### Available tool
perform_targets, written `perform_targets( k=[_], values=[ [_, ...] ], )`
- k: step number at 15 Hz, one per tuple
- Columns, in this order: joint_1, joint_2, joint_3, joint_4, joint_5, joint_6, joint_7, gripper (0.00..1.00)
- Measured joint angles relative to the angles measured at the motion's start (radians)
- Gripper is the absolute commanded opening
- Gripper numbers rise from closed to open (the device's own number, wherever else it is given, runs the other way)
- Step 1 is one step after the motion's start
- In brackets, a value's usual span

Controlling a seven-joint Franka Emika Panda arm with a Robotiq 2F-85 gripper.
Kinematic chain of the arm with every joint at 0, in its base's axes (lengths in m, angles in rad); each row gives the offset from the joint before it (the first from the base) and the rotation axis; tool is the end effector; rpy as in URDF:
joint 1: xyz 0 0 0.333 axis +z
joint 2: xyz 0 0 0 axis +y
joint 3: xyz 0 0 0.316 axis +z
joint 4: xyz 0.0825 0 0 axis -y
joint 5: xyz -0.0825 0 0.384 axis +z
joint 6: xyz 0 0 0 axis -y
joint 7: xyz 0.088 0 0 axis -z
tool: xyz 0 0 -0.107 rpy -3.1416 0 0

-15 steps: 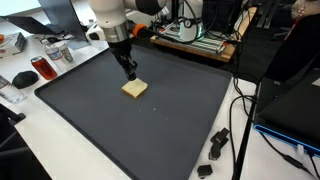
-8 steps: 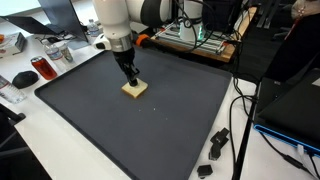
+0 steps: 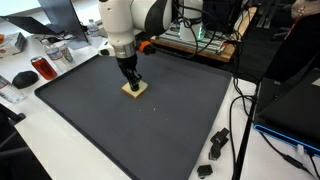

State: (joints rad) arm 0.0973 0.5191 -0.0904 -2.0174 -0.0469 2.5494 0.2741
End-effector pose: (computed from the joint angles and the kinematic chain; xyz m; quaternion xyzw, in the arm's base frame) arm 0.6043 0.0057 0.1929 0.9935 -0.1079 0.0120 0.0342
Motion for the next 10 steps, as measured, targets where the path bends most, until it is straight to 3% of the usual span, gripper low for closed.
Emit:
perform_targets(
  k=[10],
  values=[
    [0.0,0.025,0.0,0.003,0.0,0.039,0.006,0.05]
  ],
)
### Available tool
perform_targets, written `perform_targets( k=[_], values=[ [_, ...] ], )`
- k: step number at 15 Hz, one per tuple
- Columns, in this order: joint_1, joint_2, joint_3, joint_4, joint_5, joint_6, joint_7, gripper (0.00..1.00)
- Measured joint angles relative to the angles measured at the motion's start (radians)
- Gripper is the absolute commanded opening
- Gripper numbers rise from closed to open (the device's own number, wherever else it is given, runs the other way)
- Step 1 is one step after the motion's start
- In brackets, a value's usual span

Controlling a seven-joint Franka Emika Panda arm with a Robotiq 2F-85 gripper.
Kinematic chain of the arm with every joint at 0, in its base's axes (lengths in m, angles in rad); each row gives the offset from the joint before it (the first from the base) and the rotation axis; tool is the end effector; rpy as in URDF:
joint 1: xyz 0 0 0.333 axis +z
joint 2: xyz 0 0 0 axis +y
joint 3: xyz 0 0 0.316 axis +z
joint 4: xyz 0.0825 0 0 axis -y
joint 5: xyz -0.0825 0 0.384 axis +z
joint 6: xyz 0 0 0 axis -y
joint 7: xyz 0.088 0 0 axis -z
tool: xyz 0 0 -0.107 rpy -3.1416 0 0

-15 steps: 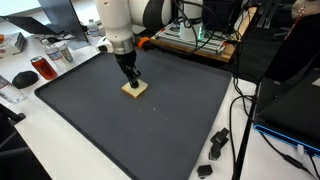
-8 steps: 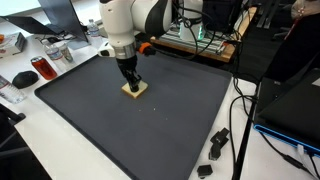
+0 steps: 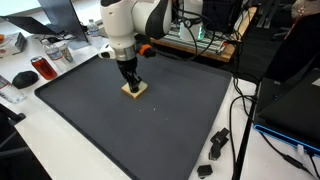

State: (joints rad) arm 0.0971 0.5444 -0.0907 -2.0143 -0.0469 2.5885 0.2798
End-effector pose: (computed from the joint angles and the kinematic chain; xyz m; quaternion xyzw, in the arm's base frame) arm 0.6059 0.0056 0.1823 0.9932 -0.1097 0.0205 0.0334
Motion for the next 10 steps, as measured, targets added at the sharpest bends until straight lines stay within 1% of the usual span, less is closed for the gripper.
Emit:
perform_targets(
  k=[6,7,10],
  values=[
    [-0.006,0.005,0.004,0.002,0.014,0.004,-0.004,0.05],
    [-0.013,0.005,0.008,0.0,0.022,0.008,-0.009,0.22],
    [-0.044,0.004,0.032,-0.001,0.054,0.01,-0.038,0.22]
  ],
)
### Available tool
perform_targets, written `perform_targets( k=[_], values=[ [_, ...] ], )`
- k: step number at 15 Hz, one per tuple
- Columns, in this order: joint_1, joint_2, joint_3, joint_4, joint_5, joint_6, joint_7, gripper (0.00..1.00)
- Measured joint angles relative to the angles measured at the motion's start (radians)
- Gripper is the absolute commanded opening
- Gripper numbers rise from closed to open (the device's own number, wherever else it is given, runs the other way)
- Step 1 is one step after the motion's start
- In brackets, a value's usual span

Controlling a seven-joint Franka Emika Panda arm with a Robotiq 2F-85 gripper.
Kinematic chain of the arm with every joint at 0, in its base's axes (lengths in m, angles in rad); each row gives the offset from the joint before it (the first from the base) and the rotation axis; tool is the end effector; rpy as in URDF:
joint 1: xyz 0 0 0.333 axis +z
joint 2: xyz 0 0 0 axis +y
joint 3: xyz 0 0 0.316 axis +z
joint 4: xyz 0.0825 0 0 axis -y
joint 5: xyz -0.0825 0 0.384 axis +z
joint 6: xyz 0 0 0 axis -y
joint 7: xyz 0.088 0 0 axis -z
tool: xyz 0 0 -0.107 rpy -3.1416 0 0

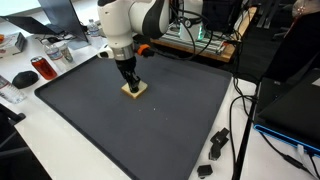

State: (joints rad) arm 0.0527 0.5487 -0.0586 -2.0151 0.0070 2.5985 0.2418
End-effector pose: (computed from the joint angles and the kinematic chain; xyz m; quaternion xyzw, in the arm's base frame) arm 0.6058 -0.0032 0.1796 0.9923 -0.1219 0.0193 0.0111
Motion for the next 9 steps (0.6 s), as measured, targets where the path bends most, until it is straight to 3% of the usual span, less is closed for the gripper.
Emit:
perform_targets(
  k=[3,4,9],
  values=[
    [-0.007,0.0,0.006,0.0,0.002,0.0,-0.002,0.22],
    [-0.007,0.0,0.006,0.0,0.002,0.0,-0.002,0.05],
    [0.004,-0.001,-0.003,-0.001,-0.005,0.014,0.004,0.05]
  ],
)
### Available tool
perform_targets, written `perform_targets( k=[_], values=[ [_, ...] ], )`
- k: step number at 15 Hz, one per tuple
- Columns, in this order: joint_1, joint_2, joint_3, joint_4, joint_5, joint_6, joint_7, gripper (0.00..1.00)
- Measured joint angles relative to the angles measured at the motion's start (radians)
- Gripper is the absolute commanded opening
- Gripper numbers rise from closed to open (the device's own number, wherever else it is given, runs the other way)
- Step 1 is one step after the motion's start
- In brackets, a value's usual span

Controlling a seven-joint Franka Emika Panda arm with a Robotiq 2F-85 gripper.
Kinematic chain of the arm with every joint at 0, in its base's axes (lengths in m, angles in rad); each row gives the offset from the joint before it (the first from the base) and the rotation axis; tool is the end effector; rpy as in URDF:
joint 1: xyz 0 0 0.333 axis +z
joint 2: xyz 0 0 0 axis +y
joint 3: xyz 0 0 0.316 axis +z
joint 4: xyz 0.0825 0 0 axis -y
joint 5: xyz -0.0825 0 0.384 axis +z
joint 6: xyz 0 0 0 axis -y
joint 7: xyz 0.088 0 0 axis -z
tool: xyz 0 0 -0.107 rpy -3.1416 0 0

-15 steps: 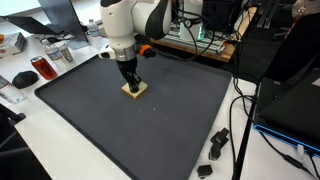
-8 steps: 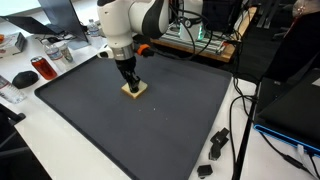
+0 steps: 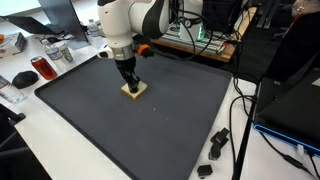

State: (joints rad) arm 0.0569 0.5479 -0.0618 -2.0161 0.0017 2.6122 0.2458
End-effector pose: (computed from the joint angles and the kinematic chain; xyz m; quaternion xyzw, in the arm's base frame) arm 0.6070 -0.0024 0.1811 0.9922 -0.1208 0.0263 0.0125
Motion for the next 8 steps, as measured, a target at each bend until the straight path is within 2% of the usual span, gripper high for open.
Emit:
perform_targets(
  k=[5,8],
  values=[
    [0.034,-0.001,-0.026,-0.032,-0.007,0.103,0.004,0.05],
    [0.043,-0.001,-0.033,-0.034,-0.007,0.106,0.004,0.05]
  ],
)
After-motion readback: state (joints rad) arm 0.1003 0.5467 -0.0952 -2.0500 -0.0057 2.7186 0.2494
